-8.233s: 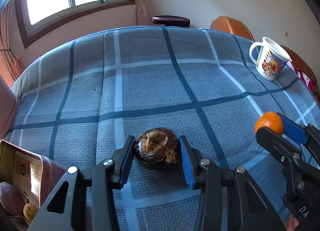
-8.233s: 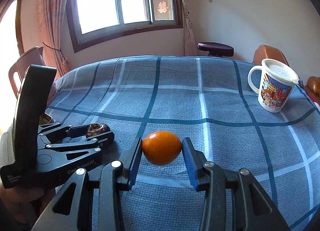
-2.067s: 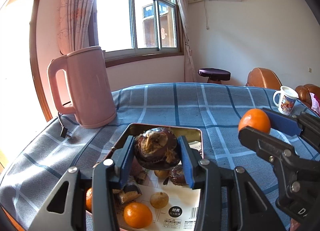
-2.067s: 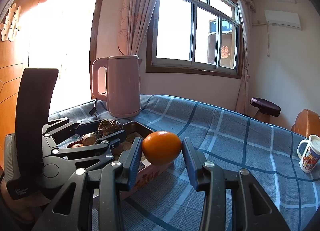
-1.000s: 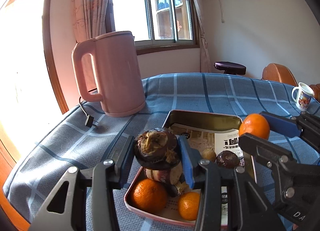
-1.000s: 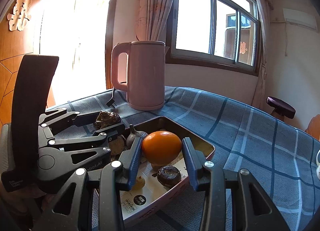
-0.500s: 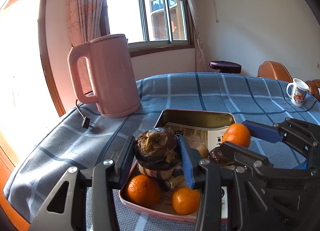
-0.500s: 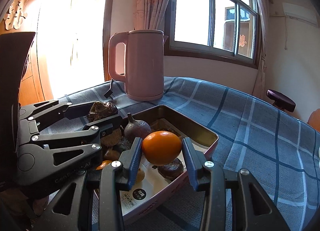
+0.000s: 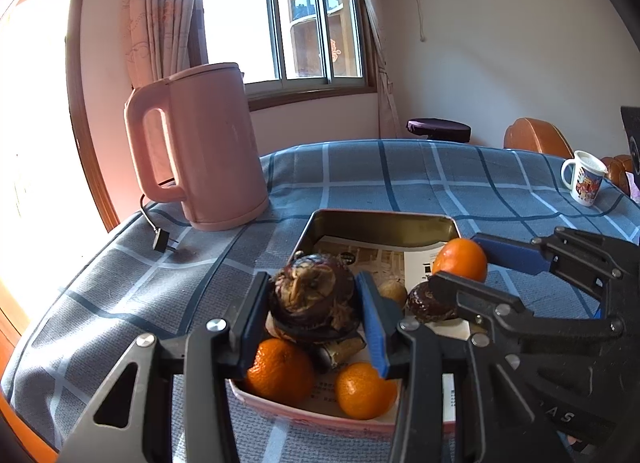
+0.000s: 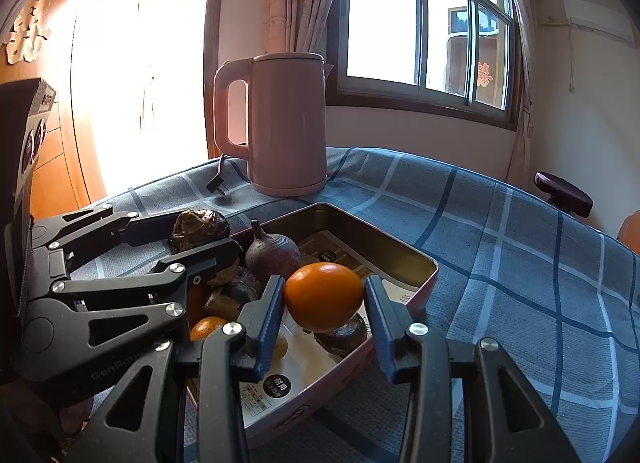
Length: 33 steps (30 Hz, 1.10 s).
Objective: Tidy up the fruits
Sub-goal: 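Lower the dark brown fruit into the tin with the left tool while the right lowers the mandarin, then open the left tool to release the dark fruit while the right tool releases the mandarin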
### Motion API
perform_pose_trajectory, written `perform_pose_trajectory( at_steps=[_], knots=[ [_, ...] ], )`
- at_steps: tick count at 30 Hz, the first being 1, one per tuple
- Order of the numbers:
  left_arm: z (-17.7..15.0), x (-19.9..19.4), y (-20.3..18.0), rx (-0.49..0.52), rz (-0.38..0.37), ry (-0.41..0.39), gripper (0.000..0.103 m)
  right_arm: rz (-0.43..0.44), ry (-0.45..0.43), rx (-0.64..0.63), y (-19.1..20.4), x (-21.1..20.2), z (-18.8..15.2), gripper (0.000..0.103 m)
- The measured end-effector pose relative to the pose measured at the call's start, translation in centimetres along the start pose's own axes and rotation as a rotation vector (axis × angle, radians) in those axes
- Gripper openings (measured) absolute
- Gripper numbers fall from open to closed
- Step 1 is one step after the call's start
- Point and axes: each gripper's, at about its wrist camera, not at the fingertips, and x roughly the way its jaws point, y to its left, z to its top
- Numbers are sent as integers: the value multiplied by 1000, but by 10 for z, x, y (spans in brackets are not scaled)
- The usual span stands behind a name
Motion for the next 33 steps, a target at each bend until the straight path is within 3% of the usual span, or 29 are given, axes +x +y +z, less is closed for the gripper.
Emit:
perform_pose_trajectory(
  at_steps=[7, 22, 33],
  knots=[
    [1, 7, 19, -47, -62, 29, 45, 11, 19, 0, 1, 4, -2, 43],
    [-4, 13, 5, 13, -59, 70, 46, 35, 101, -11, 4, 15, -5, 43],
    [-2, 11, 8, 10, -46, 67, 50, 45, 110, -18, 5, 16, -6, 46]
  ],
)
